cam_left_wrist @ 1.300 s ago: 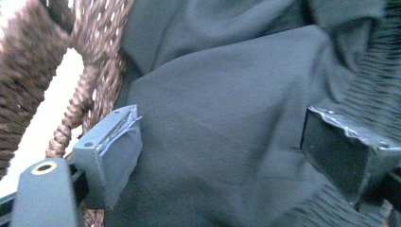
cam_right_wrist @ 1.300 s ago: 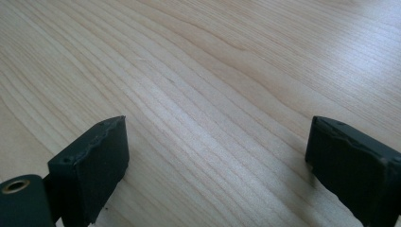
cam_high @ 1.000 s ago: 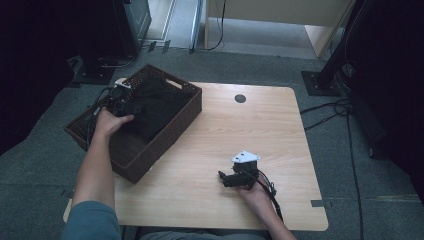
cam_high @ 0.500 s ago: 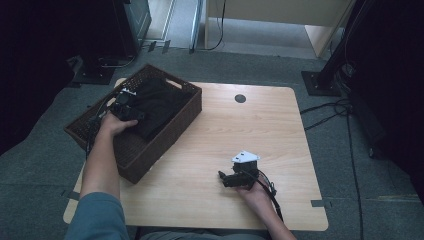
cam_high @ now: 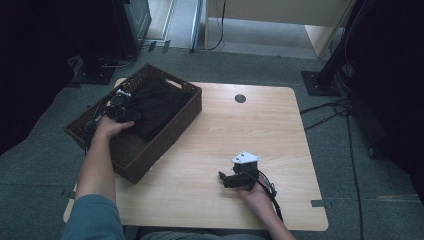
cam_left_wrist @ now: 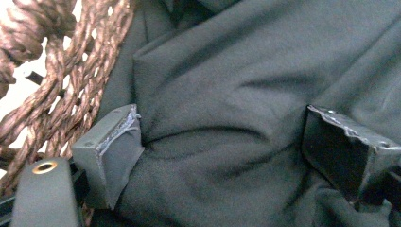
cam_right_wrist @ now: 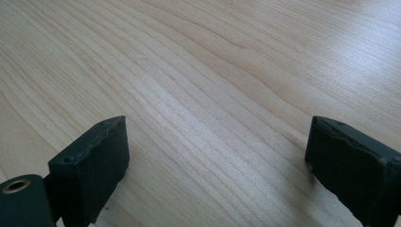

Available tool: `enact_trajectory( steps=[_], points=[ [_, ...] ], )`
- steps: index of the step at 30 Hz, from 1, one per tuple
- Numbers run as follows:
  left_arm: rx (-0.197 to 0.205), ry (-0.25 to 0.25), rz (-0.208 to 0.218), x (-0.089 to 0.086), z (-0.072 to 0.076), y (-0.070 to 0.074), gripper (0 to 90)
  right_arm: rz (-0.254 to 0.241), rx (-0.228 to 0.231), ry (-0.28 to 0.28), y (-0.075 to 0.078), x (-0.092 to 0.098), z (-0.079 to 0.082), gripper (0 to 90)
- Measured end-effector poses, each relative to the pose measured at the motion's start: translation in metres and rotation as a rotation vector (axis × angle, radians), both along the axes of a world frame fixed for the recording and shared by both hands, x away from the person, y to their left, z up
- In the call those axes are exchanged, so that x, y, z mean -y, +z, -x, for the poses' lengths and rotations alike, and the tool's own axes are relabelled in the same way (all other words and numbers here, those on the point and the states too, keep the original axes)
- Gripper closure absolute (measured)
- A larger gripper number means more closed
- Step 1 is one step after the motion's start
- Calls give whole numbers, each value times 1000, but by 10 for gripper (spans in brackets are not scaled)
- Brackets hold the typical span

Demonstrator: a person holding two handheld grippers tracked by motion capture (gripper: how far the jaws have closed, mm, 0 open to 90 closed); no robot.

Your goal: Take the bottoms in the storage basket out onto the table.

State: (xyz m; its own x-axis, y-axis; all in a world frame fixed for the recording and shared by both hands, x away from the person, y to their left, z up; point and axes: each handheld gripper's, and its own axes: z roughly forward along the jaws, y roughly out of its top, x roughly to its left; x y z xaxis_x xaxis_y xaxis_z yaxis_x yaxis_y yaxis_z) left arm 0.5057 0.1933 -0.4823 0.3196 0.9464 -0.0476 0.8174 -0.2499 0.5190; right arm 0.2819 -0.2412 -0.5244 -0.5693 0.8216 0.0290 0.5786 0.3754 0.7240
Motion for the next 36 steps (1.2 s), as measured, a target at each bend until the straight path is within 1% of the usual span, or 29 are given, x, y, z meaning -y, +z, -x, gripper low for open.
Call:
enact_trajectory(
  steps=[1, 3, 5, 6, 7, 8, 9, 10, 11, 12, 13, 14, 15, 16, 17, 18, 19, 22, 24, 25, 26, 27, 29, 30, 31, 32, 34, 35, 36],
  points=[
    [0, -9, -5, 1, 1, 0, 150, 0, 0, 0, 0, 0, 0, 68],
    [-7, -27, 8, 2, 2, 3, 233, 0, 0, 0, 0, 0, 0, 68],
    [-15, -60, 20, 2, 3, 6, 364, -1, 0, 0, 0, 0, 0, 68],
    [-24, -73, 35, 2, 4, 7, 459, 1, 1, 0, 0, 0, 0, 68],
    [-33, -87, 56, 2, 5, 9, 518, 1, 2, 0, 0, 0, -1, 68],
    [-32, -96, 61, 2, 5, 10, 620, 1, 1, 1, 0, -1, -1, 68],
    [-31, -113, 70, 3, 5, 13, 663, 1, 1, 2, 0, -1, -1, 68],
    [-19, -122, 74, 4, 5, 18, 720, 0, 2, 3, 0, -1, -2, 68],
    [-6, -130, 93, 6, 5, 23, 757, 1, 2, 4, 0, -1, -2, 68],
    [24, -150, 130, 9, 5, 32, 777, 1, 3, 5, 0, -1, -2, 68],
    [37, -161, 156, 13, 5, 36, 788, 0, 1, 3, 0, -1, -2, 68],
    [47, -183, 180, 19, 4, 43, 792, -1, 0, 3, 0, -2, -2, 68],
    [53, -216, 185, 26, 3, 48, 792, -1, 1, 3, 0, -2, -3, 68],
    [72, -244, 197, 34, 4, 51, 792, 0, 0, 4, 0, -2, -3, 68],
    [78, -271, 220, 41, 4, 52, 790, 1, 1, 4, 0, -2, -3, 68],
    [72, -270, 234, 44, 3, 51, 785, -1, 0, 3, 0, -3, -3, 68],
    [43, -272, 231, 47, 1, 46, 782, 0, 1, 4, 0, -3, -3, 68],
    [-21, -260, 178, 51, -2, 29, 721, -1, 0, 3, 0, -3, -3, 68],
    [-37, -218, 167, 48, -5, 22, 595, 0, 0, 3, 0, -3, -3, 68],
    [-38, -186, 161, 45, -6, 22, 533, 0, 0, 4, 0, -3, -3, 68],
    [-35, -165, 147, 43, -7, 22, 434, -1, -1, 4, 0, -3, -3, 68],
    [-30, -148, 128, 40, -8, 24, 373, -2, -1, 4, 0, -3, -3, 68],
    [-15, -111, 93, 31, -9, 27, 321, -2, -1, 6, 0, -3, -2, 68],
    [-23, -94, 91, 28, -10, 27, 279, -3, -1, 5, 0, -3, -2, 68],
    [-33, -81, 101, 23, -11, 26, 272, -2, 0, 6, 0, -3, -2, 69],
    [-39, -64, 102, 19, -12, 24, 264, -2, 1, 7, 0, -3, -2, 68],
    [-65, -9, 98, 9, -16, 19, 199, -2, 1, 7, 0, -3, -2, 68],
    [-79, 15, 110, 3, -17, 15, 178, -3, 0, 7, 0, -3, -2, 68],
    [-95, 38, 140, -1, -17, 11, 162, -2, 2, 7, 0, -2, -2, 68]
  ],
)
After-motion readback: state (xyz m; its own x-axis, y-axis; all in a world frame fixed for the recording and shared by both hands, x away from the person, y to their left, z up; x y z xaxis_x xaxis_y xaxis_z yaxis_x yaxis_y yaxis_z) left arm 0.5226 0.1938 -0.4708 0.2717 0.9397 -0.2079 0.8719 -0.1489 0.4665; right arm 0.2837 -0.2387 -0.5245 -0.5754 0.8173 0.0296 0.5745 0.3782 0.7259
